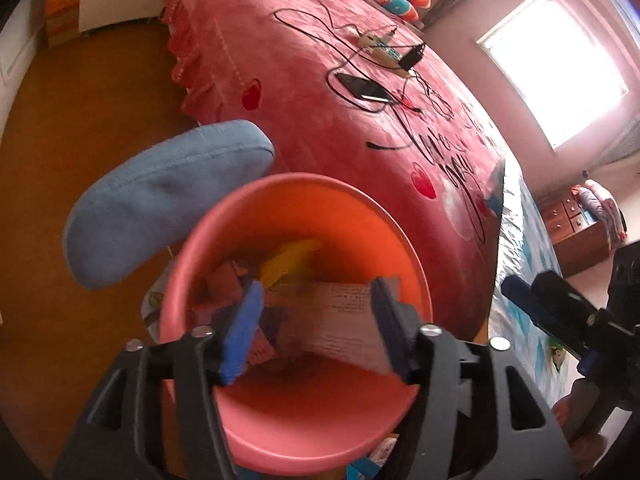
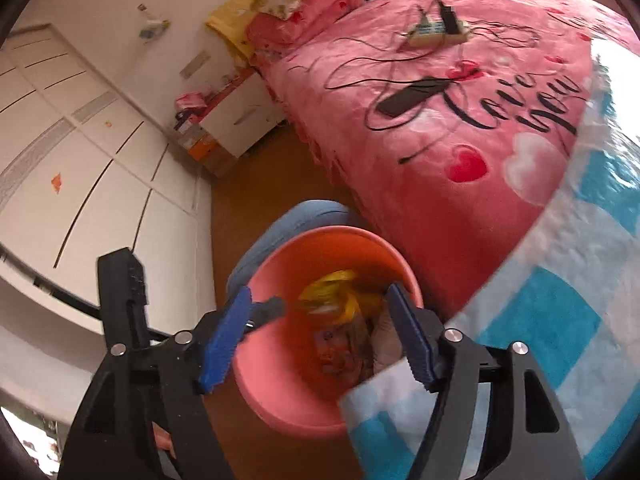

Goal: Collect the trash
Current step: 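Open both tools over the orange bin to drop the items, then bring both tools back over the table toward the last two packets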

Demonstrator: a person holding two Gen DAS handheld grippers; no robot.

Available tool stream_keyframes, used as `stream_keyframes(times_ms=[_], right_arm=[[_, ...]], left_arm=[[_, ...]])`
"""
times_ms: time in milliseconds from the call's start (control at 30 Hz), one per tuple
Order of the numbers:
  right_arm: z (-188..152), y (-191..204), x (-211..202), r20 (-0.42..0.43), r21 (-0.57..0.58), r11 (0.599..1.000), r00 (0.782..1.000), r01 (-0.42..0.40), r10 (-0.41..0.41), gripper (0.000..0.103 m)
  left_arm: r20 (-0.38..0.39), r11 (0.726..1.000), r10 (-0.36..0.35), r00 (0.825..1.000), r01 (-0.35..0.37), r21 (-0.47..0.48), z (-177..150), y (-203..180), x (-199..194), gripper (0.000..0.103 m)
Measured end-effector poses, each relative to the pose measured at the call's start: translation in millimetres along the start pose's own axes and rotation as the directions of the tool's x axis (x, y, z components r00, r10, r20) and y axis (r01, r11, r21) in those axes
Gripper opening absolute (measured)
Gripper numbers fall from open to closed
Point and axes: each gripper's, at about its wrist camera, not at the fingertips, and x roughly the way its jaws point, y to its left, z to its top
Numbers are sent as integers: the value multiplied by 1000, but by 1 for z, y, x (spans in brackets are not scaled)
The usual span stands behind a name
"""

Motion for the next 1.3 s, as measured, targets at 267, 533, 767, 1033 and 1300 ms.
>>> stream_keyframes(times_ms=[267,533,767,1033,1300], right_arm=[[-12,-19,-48,129,-4,991,983,133,-132,90],[-31,-22,-86,224,-63,973,953,221,-202,90],[-48,-25,-106,278,-99,961,934,259,-223,91],[-63,-39,-131,313,-68,964,923,258,-225,94],[-71,-50,-153,360,-48,958,899,283,-248,94]], left_arm=[[26,999,25,999,-26,34,-1,-11,-5,71],[28,997,7,1000,-9,72,-6,-34,-7,73],[29,992,-16,999,13,126,-12,-64,-11,76],[22,978,-51,998,45,202,-22,-106,-13,78],[10,960,-61,998,56,276,-34,-142,-13,80]])
